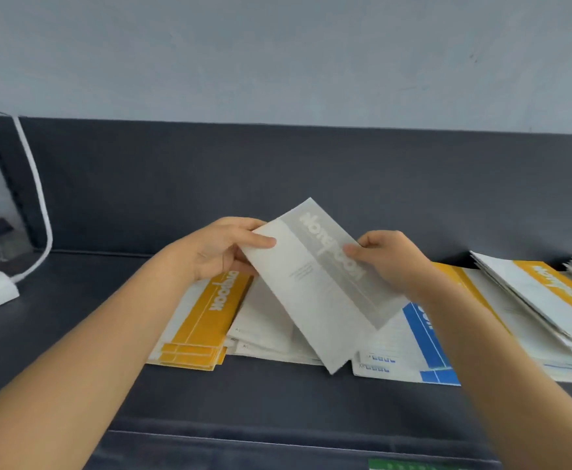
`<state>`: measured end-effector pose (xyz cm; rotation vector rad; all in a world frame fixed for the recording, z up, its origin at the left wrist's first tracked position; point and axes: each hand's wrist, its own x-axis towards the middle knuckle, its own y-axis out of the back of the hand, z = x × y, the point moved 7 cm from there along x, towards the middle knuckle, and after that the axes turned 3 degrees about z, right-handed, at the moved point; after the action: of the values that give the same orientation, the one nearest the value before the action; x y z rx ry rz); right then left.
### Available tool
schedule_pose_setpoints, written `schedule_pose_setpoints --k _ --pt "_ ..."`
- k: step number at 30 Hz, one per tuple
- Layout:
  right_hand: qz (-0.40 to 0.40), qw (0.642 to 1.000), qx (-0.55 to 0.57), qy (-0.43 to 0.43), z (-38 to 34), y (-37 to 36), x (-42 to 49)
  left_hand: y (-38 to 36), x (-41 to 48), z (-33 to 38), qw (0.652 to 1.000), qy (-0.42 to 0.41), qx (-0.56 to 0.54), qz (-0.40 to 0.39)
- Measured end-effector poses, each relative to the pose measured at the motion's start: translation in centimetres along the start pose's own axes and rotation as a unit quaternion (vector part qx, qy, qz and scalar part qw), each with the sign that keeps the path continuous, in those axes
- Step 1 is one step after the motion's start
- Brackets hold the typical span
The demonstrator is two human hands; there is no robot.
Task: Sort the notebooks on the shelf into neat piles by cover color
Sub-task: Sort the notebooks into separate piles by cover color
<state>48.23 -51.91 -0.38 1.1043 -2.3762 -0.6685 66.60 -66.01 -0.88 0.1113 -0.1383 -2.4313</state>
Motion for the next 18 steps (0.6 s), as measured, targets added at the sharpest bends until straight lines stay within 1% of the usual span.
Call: schedule_pose_setpoints --k 1,3,5,6,8,10,11,12,13,14,15,16,17,18 --pt "-0.01 0.999 0.032 -0.037 0.6 -0.2 0.0 0.3 0.3 -0.3 1.0 0.0 -0.015 -0.001" --pt "-0.062 0.987 0.112 -0.094 1.6 -1.3 -0.2 0.6 1.0 -1.3 1.0 0.005 -0.026 0.008" --pt "-0.11 0.972 0.172 -0.116 2.2 -2.6 -0.5 0.5 1.7 -2.4 1.0 0.014 -0.006 0.014" --pt "-0.123 0.968 0.184 -0.119 2.4 -3.1 -0.6 0.5 1.9 -2.9 1.0 0.017 0.013 0.019" --pt "-0.123 0.973 0.165 -0.108 2.6 -4.0 -0.5 0.7 2.4 -3.3 0.996 0.007 0.078 0.044" --pt "-0.087 0.983 0.132 -0.098 2.8 -4.9 0.0 1.0 2.9 -3.1 0.98 -0.024 0.174 0.096" --pt "-0.059 0.988 0.107 -0.093 3.0 -5.2 0.1 1.1 3.1 -3.0 0.965 -0.039 0.226 0.124" --pt "-0.03 0.995 0.058 -0.078 3.1 -5.3 0.3 1.0 3.1 -3.1 0.95 -0.052 0.271 0.144" --pt "-0.007 0.998 -0.021 -0.054 2.9 -5.3 0.3 0.7 3.2 -3.2 0.937 -0.06 0.312 0.146" --pt "0.002 0.993 -0.111 -0.03 2.7 -5.4 0.3 0.1 3.1 -3.4 0.92 -0.069 0.363 0.131" --pt "0.003 0.983 -0.186 -0.007 2.6 -5.5 0.2 -0.8 3.1 -3.7 0.893 -0.073 0.433 0.101" --pt "0.001 0.972 -0.236 0.014 2.4 -5.6 0.1 -1.6 3.0 -4.2 0.853 -0.074 0.512 0.068" --pt "-0.007 0.964 -0.266 0.029 2.2 -5.8 0.0 -2.2 2.9 -4.6 0.814 -0.072 0.575 0.042" --pt "-0.014 0.957 -0.285 0.044 2.1 -5.9 -0.2 -2.5 2.8 -5.0 0.788 -0.065 0.612 0.026"
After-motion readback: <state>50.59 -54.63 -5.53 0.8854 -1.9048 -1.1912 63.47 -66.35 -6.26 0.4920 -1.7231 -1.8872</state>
